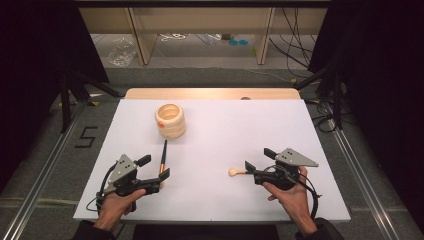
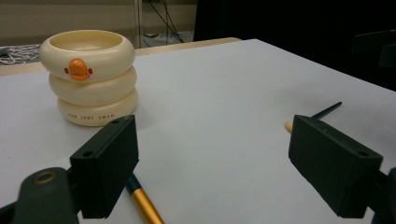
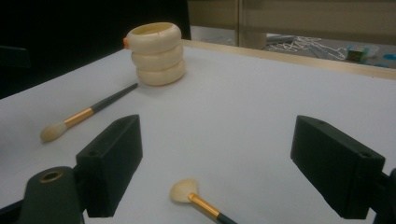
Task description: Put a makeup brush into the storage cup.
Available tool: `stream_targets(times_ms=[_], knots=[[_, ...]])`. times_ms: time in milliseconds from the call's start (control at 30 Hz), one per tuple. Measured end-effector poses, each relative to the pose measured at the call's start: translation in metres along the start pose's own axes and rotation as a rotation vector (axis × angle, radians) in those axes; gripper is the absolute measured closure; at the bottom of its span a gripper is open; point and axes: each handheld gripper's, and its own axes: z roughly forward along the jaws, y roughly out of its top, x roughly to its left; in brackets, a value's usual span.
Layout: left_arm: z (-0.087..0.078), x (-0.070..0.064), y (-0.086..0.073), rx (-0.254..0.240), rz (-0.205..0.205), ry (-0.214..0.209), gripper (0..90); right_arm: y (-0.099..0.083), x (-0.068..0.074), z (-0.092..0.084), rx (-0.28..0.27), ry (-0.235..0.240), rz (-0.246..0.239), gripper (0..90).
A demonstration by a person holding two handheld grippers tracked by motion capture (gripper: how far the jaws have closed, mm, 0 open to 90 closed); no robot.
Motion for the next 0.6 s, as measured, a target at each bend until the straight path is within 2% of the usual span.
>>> stream_targets(times_ms=[133,167,200,233,433,600], knots=[[0.0002,0.0002,-0.0001,0.002,0.004,-0.005,15.8,-0.0005,-0.0002,0.0013,0.015,0.007,-0.019,18.4],[0.0004,0.0001,-0.0001,0.004,0.004,-0.003,15.8,-0.0005,-0.0009,0.0021,0.007,0.020,-0.031,19.5],[0.0006,0.0000,-0.0001,0.005,-0.001,0.004,15.8,-0.0004,-0.0021,0.0032,-0.007,0.017,-0.064,21.8],[0.0012,0.0003,0.0001,0.006,0.002,0.002,15.8,-0.0005,-0.0017,0.0023,0.015,0.021,-0.072,22.5],[0.0015,0.0002,-0.0002,0.011,0.006,0.000,15.9,-0.0012,0.0009,0.0055,0.056,0.041,-0.101,22.1],[0.0030,-0.0002,-0.0007,0.026,-0.003,-0.008,15.9,-0.0024,-0.0069,0.0072,0.151,0.062,-0.155,21.6]])
